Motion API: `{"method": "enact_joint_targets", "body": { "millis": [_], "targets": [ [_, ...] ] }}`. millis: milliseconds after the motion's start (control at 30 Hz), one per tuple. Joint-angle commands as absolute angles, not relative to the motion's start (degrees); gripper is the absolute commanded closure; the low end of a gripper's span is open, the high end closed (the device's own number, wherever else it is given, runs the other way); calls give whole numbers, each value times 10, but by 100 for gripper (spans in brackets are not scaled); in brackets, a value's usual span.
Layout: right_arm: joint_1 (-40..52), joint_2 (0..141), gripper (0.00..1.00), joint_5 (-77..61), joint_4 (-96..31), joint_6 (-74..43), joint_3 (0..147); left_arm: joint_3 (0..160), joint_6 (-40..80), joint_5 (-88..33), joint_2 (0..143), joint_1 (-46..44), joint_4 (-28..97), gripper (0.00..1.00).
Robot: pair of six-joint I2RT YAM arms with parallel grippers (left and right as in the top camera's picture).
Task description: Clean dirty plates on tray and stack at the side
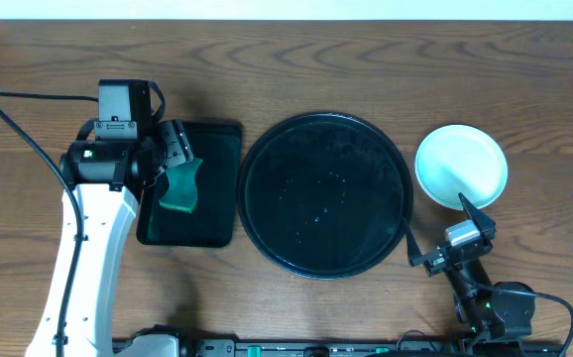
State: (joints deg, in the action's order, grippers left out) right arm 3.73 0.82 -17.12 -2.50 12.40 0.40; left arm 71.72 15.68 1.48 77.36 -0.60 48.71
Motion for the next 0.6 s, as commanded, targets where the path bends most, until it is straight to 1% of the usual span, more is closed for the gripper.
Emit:
{"method": "enact_joint_targets", "body": {
  "millis": [0, 433, 533, 567],
  "targets": [
    [42, 3, 1, -168, -28, 129, 3, 722, 162, 15, 775, -7, 488, 23],
    [42, 3, 1, -168, -28, 129, 3, 721, 157, 26, 775, -6, 493, 23],
    [42, 3, 1, -168, -28, 129, 3, 681, 149, 26, 730, -7, 447, 23],
    [42, 3, 1, -168, -28, 129, 3, 652, 147, 25, 703, -7, 413, 23]
  ]
}}
